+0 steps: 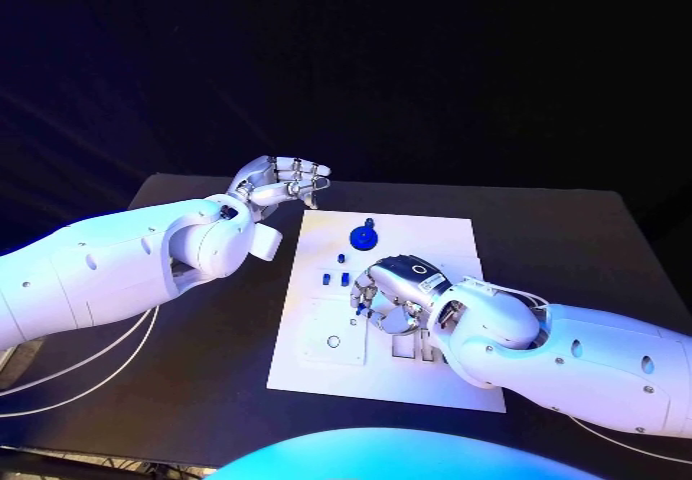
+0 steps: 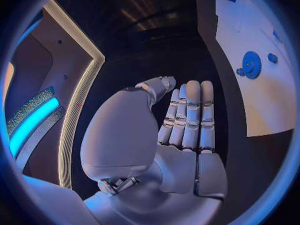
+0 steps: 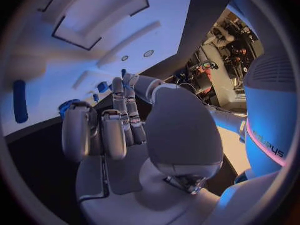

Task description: Assemble the parts on the task board

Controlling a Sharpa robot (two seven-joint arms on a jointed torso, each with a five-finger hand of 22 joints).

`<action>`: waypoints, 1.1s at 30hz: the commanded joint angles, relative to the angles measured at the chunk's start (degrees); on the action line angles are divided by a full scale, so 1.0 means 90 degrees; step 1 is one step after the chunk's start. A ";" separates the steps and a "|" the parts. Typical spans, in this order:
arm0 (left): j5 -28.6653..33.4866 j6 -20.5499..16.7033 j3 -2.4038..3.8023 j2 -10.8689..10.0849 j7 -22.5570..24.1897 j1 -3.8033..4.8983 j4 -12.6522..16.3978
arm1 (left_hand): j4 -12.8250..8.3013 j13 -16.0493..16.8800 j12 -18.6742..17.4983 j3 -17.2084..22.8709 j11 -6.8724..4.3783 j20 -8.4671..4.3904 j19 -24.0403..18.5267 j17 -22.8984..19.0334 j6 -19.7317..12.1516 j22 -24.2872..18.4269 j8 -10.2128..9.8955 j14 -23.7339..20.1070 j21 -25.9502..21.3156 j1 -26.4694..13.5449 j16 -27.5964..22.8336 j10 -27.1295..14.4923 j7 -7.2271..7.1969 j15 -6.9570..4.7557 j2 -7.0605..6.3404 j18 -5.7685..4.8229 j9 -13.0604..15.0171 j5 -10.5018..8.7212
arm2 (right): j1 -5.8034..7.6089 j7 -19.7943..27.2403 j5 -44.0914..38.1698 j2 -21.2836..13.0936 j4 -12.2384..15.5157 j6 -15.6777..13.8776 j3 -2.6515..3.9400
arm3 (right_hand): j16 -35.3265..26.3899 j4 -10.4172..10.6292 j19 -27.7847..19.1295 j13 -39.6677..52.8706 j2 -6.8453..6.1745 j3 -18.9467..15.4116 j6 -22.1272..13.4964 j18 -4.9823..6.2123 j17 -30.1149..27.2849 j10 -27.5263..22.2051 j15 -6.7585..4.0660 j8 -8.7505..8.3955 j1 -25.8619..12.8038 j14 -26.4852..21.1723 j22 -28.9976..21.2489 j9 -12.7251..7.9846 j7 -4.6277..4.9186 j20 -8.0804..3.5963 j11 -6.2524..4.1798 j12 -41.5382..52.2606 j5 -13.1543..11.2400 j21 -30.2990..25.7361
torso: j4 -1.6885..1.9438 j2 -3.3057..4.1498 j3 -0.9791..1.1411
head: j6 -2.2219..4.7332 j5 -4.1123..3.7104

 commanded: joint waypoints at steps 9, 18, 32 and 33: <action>0.0004 0.0026 0.0004 0.0034 0.0004 0.0008 -0.0006 | -0.0039 -0.0001 0.0027 0.0000 -0.0005 0.0024 0.0031 -0.0006 -0.0039 -0.0007 -0.0028 -0.0041 -0.0026 0.0017 -0.0031 -0.0053 0.0001 -0.0010 0.0030 0.0084 -0.0009 0.0011 | -0.0147 0.0107 -0.0188 0.0155 -0.0163 0.0117 -0.0015 | 0.0027 -0.0042 0.0180 0.0006 0.0060 0.0011 0.0030 -0.0112 0.0048 0.0195 -0.0025 0.0018 -0.0019 0.0338 0.1099 0.0011 0.0007 -0.0059 -0.0136 0.0025 0.0027 -0.0054 | 0.0001 0.0003 0.0003 | -0.0079 0.0110; 0.0002 0.0045 0.0004 0.0031 -0.0019 0.0008 -0.0007 | -0.0039 -0.0001 0.0027 0.0000 -0.0005 0.0024 0.0031 -0.0006 -0.0039 -0.0007 -0.0028 -0.0041 -0.0026 0.0017 -0.0031 -0.0053 0.0001 -0.0010 0.0030 0.0084 -0.0009 0.0011 | -0.0199 0.0102 -0.0215 0.0196 -0.0193 0.0136 -0.0019 | 0.0027 -0.0042 0.0180 0.0006 0.0060 0.0011 0.0030 -0.0112 0.0048 0.0195 -0.0025 0.0018 -0.0019 0.0338 0.1099 0.0011 0.0007 -0.0059 -0.0136 0.0025 0.0027 -0.0054 | 0.0002 0.0001 0.0004 | -0.0097 0.0133; -0.0004 0.0087 0.0004 0.0016 -0.0051 0.0009 -0.0001 | -0.0041 0.0000 0.0038 -0.0005 -0.0001 0.0029 0.0023 -0.0010 -0.0045 -0.0007 -0.0029 -0.0046 -0.0030 0.0013 -0.0036 -0.0068 0.0005 -0.0004 0.0036 0.0083 -0.0012 0.0012 | -0.0228 0.0038 -0.0355 0.0276 -0.0339 0.0222 -0.0023 | 0.0026 -0.0048 0.0176 0.0007 0.0060 0.0013 0.0025 -0.0109 0.0047 0.0193 -0.0024 0.0016 -0.0025 0.0338 0.1094 0.0014 0.0010 -0.0060 -0.0133 0.0018 0.0031 -0.0070 | 0.0005 0.0007 0.0003 | -0.0118 0.0150; -0.0005 0.0088 0.0004 0.0014 -0.0052 0.0009 0.0000 | -0.0041 0.0000 0.0038 -0.0005 -0.0001 0.0029 0.0023 -0.0010 -0.0045 -0.0007 -0.0029 -0.0046 -0.0030 0.0013 -0.0036 -0.0068 0.0005 -0.0004 0.0036 0.0083 -0.0012 0.0012 | -0.0229 0.0032 -0.0364 0.0278 -0.0345 0.0228 -0.0023 | 0.0026 -0.0051 0.0176 0.0007 0.0061 0.0014 0.0022 -0.0110 0.0046 0.0192 -0.0023 0.0015 -0.0028 0.0337 0.1095 0.0016 0.0011 -0.0060 -0.0132 0.0015 0.0032 -0.0067 | 0.0006 0.0007 0.0002 | -0.0122 0.0147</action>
